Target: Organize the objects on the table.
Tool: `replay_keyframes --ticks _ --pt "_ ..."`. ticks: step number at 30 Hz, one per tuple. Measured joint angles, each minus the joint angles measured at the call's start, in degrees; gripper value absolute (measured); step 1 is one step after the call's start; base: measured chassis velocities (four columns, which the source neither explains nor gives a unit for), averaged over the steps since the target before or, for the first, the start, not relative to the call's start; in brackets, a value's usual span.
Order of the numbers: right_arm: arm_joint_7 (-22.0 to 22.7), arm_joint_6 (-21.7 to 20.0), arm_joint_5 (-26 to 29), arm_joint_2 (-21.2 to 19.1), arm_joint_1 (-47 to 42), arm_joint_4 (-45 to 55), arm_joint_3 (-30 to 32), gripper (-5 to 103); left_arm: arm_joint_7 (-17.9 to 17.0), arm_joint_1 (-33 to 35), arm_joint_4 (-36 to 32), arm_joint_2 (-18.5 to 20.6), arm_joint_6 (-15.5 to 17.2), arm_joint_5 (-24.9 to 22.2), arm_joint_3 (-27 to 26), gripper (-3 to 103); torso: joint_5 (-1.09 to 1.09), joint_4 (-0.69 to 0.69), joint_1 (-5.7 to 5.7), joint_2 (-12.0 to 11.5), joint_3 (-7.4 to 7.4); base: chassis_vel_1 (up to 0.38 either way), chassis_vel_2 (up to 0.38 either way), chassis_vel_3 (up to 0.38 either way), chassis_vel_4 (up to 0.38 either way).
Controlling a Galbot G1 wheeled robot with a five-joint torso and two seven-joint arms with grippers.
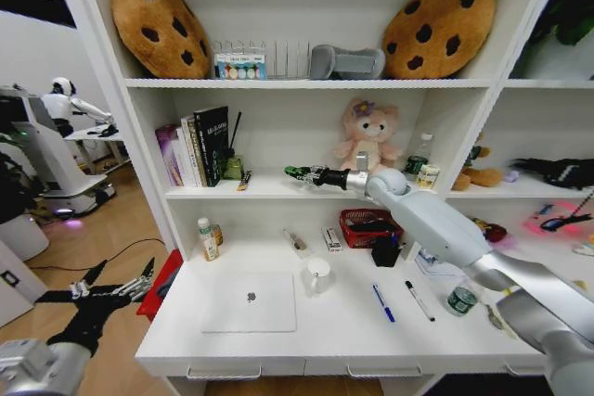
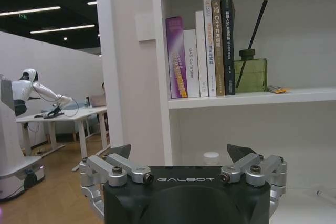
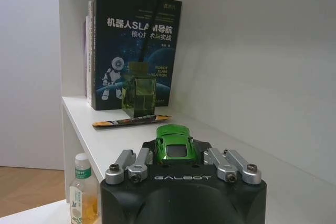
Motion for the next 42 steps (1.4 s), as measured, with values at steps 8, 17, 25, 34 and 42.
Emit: replay_keyframes --ticks 8,17,25,34,42 --pt "1.48 -2.0 -1.02 0.65 0.63 -0.44 -1.11 37 0.0 0.0 0.0 0.0 0.0 0.0 0.0 100 0.0 0.02 0.0 0.0 0.0 0.0 0.0 0.0 0.0" --pt "1.59 -2.36 -1.32 0.03 -0.19 -0.27 -0.88 37 0.0 0.0 0.0 0.0 0.0 0.0 0.0 100 0.01 0.01 0.0 0.0 0.0 0.0 0.0 0.0 0.0" --pt "1.05 -2.55 -1.42 -0.17 -0.43 -0.13 -0.69 33 0.0 0.0 0.0 0.0 0.0 0.0 0.0 100 0.01 0.02 0.0 0.0 0.0 0.0 0.0 0.0 0.0" --pt "0.48 -2.81 -1.05 -0.57 -0.99 0.32 0.64 69 0.0 0.0 0.0 0.0 0.0 0.0 0.0 100 0.0 0.02 0.0 0.0 0.0 0.0 0.0 0.0 0.0" --pt "0.21 -1.62 2.76 -4.58 -5.0 9.54 8.87 95 0.0 0.0 0.0 0.0 0.0 0.0 0.0 100 0.0 0.04 0.0 0.0 0.0 0.0 0.0 0.0 0.0"
